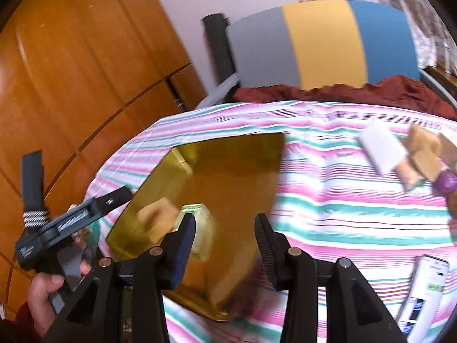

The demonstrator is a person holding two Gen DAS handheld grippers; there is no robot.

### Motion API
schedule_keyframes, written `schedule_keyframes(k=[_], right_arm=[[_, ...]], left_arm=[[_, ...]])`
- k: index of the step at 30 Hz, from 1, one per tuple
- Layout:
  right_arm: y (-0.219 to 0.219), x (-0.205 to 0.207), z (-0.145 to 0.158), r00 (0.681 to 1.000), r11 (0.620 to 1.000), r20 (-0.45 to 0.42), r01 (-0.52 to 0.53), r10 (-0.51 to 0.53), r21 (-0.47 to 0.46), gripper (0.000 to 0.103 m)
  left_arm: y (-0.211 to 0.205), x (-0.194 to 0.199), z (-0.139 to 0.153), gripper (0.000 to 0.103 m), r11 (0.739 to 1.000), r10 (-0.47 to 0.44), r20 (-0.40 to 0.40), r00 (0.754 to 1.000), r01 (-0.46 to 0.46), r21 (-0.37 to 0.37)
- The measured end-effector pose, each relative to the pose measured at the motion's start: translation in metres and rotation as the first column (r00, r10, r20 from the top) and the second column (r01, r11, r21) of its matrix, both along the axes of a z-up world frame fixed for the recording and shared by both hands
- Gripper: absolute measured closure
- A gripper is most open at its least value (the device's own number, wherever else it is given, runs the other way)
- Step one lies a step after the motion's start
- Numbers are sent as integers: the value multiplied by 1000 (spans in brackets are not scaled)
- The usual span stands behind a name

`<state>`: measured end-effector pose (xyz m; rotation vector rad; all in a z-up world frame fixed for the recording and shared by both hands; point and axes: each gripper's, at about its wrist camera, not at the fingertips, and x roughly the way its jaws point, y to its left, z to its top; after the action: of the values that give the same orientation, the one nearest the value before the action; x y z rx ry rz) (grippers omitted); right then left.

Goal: Organize objects
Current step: 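Carry sponge and green box into the gold tray and open both tools, then move the right tool to the plastic-wrapped ball and grasp it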

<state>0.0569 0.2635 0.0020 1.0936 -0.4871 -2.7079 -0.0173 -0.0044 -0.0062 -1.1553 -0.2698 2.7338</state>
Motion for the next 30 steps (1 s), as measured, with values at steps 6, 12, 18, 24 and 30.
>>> schedule_keyframes(k=[6, 12, 18, 24, 30], right_arm=[[56, 15, -6, 990, 990, 22, 142, -142, 6, 58], [116, 44, -11, 955, 954, 23, 296, -297, 40, 53], [189, 83, -25, 860, 860, 59, 498, -506, 113, 45], [266, 128, -34, 694, 694, 58, 707, -718, 135, 45], [336, 144, -45, 561, 566, 84, 823, -823, 45, 45]], left_arm=[[35, 10, 4, 0, 993, -119, 3, 993, 119, -1], [74, 21, 7, 0, 970, -241, 12, 970, 241, -4], [118, 37, 10, 0, 935, -354, 19, 935, 354, -21], [152, 52, 9, 0, 898, -439, 38, 898, 440, -20], [173, 66, 3, 0, 872, -488, 69, 870, 490, -11]])
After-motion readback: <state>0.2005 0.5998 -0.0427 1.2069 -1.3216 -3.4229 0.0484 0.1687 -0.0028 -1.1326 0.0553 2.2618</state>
